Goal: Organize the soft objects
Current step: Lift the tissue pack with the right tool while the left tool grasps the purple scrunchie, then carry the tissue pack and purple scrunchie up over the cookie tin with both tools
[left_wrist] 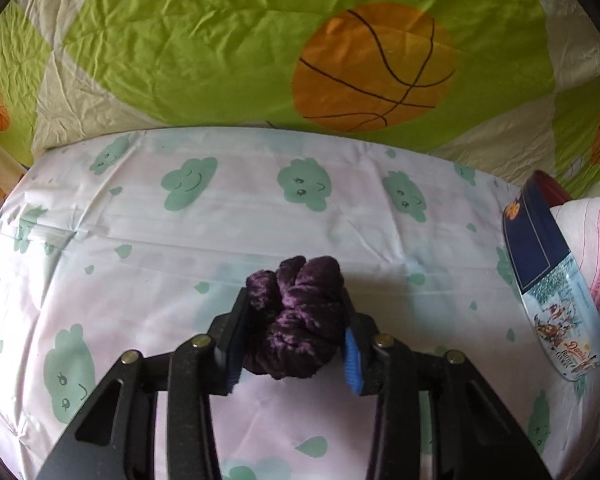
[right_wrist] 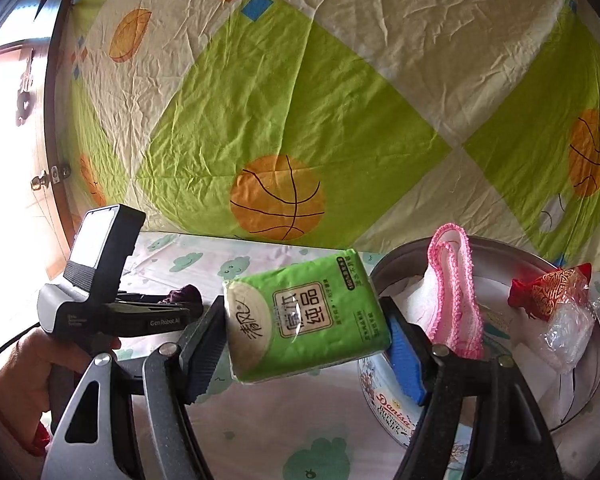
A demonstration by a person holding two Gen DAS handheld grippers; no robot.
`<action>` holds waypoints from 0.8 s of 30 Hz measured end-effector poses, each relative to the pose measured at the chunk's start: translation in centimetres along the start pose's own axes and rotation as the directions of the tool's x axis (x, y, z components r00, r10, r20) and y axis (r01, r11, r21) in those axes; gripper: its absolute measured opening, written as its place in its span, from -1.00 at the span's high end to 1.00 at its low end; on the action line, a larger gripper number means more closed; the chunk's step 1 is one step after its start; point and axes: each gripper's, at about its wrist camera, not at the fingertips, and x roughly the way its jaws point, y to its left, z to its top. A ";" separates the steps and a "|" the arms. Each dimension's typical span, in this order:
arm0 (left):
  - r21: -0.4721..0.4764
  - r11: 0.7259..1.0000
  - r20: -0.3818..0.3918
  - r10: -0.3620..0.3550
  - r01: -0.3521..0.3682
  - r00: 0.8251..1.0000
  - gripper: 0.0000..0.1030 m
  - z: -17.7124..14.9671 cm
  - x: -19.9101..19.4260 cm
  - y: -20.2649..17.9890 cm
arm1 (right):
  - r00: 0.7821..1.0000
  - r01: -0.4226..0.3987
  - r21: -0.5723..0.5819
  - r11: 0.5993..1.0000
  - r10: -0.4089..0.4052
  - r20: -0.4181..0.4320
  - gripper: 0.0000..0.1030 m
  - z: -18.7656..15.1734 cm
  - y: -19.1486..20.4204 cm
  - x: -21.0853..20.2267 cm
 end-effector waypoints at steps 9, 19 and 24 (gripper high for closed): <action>-0.064 0.995 0.362 0.095 -0.077 0.927 0.29 -1.7 -6.9 -0.9 | 0.998 -0.012 0.047 0.999 0.009 0.063 -0.45 0.3 -0.8 -1.2; -0.058 0.995 0.424 0.093 -0.076 0.901 0.28 -3.1 -8.2 -3.8 | 0.998 0.039 0.019 0.999 -0.040 0.052 -0.45 0.4 -0.9 -1.1; -0.076 0.995 0.422 0.095 -0.069 0.902 0.28 -3.5 -8.5 -3.8 | 0.997 0.040 0.020 0.999 -0.041 0.062 -0.45 0.6 -1.1 -1.5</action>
